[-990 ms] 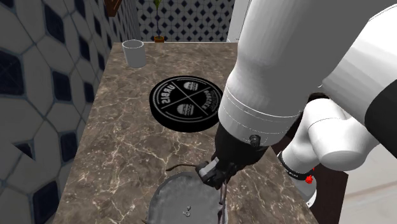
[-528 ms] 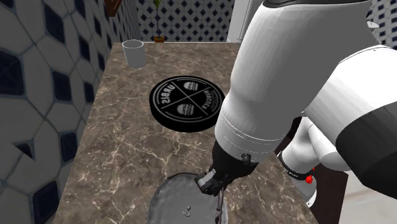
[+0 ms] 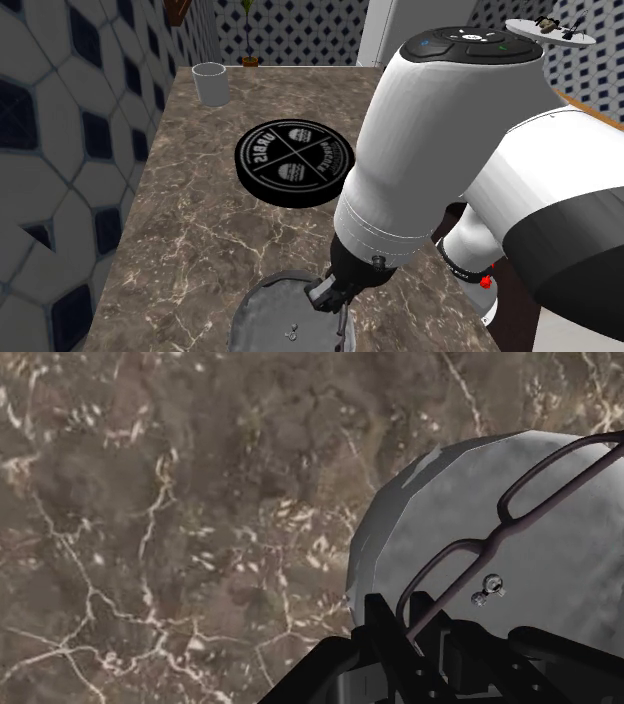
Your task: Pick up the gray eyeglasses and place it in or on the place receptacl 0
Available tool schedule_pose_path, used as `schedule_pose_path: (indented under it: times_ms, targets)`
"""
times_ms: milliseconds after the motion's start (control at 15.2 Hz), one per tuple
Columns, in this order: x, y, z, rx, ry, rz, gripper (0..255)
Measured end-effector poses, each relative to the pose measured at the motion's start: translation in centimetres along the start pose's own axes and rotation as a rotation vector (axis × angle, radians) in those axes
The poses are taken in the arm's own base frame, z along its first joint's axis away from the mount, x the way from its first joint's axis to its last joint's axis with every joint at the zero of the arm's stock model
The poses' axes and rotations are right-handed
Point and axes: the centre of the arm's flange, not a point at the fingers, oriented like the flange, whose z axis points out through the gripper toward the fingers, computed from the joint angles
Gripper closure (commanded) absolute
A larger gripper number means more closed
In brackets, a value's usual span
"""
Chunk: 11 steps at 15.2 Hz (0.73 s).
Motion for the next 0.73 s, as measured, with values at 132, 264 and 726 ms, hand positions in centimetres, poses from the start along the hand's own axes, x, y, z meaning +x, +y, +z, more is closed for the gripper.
schedule_pose_path:
  times_ms: [132, 264, 726]
  targets:
    - [0.0, 0.0, 0.0, 0.0, 0.0, 0.0, 255]
    - [0.0, 0.0, 0.0, 0.0, 0.0, 0.0, 0]
    - [0.0, -0.1, -1.4, -0.002, -0.002, 0.0, 0]
